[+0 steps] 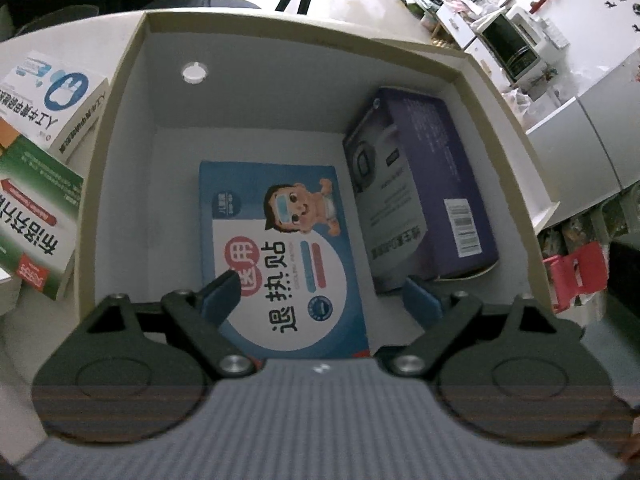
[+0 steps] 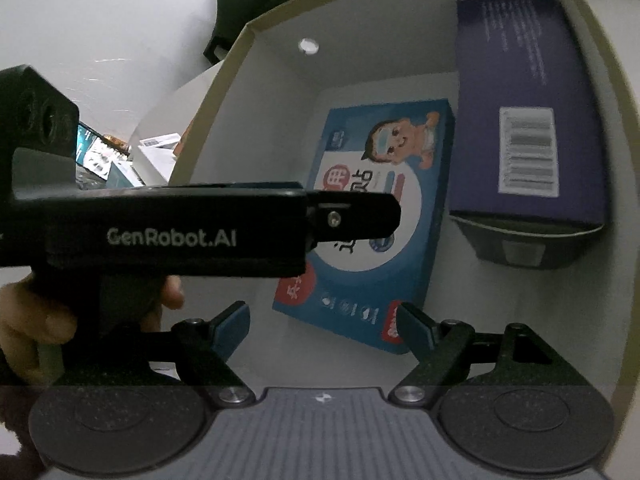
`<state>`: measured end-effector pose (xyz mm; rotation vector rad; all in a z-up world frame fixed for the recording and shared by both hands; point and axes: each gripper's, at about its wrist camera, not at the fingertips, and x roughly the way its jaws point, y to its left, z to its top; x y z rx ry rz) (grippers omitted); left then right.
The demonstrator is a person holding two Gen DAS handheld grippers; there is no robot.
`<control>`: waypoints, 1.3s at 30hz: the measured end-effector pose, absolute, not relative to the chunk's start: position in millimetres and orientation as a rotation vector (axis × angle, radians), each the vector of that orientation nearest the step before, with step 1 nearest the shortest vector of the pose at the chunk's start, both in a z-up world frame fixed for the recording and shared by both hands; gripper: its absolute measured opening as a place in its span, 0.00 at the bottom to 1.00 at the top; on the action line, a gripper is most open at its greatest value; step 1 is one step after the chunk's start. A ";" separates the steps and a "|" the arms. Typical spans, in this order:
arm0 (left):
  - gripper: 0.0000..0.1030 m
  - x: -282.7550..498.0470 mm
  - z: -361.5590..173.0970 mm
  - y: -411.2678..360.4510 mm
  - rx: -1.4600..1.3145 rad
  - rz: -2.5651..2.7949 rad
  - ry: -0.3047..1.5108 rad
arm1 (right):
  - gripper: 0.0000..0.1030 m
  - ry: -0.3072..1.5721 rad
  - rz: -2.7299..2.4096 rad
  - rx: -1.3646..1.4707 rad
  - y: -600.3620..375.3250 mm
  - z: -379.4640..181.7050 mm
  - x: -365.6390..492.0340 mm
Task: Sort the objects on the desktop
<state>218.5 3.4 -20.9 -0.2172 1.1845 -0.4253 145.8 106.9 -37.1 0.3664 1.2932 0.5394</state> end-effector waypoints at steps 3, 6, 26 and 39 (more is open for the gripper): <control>0.87 221.9 -17.0 2.7 -0.245 -0.419 1.171 | 0.78 1.239 0.530 0.318 105.6 -28.0 139.5; 0.87 224.8 -19.2 -3.5 -0.222 -0.399 1.198 | 0.77 1.183 0.543 0.260 96.4 -14.9 128.5; 1.00 226.4 -50.5 -51.7 0.051 -0.217 1.249 | 0.75 0.913 0.587 0.188 78.0 15.5 78.4; 0.97 232.1 -44.6 -32.4 -0.134 -0.206 1.235 | 0.75 0.864 0.583 0.262 54.8 18.7 67.9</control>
